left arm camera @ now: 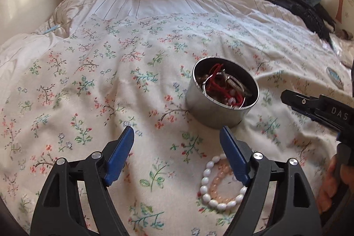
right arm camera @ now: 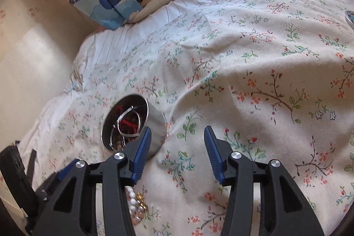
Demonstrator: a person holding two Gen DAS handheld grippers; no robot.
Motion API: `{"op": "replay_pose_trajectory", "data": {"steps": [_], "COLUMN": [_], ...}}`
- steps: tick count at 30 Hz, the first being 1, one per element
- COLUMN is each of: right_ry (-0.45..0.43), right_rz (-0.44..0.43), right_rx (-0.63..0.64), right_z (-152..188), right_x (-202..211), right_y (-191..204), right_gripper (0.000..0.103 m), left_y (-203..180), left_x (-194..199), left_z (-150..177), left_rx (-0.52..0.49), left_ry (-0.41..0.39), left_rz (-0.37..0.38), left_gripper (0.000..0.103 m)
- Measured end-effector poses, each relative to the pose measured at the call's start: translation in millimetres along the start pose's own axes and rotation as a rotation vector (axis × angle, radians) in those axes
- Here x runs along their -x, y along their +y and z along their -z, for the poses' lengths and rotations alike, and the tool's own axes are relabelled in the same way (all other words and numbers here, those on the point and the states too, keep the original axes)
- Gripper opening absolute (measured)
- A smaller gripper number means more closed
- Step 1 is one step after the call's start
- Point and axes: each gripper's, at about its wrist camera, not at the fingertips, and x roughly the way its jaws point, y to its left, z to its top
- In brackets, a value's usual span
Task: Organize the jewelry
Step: 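Move both open tools toward the white-and-pink beaded bracelets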
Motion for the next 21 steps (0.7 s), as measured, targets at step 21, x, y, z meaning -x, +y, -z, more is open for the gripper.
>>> {"op": "replay_pose_trajectory", "data": {"steps": [21], "right_ry": [0.161], "right_rz": [0.081], "right_rx": [0.302], "right_z": [51], "right_x": [-14], "right_y": [45], "right_gripper": [0.061], "left_y": [-12], "left_x": [-11], "left_z": [22], "left_rx": [-0.143], "left_ry": [0.09], "left_rz": [-0.081], "left_gripper": [0.076]}}
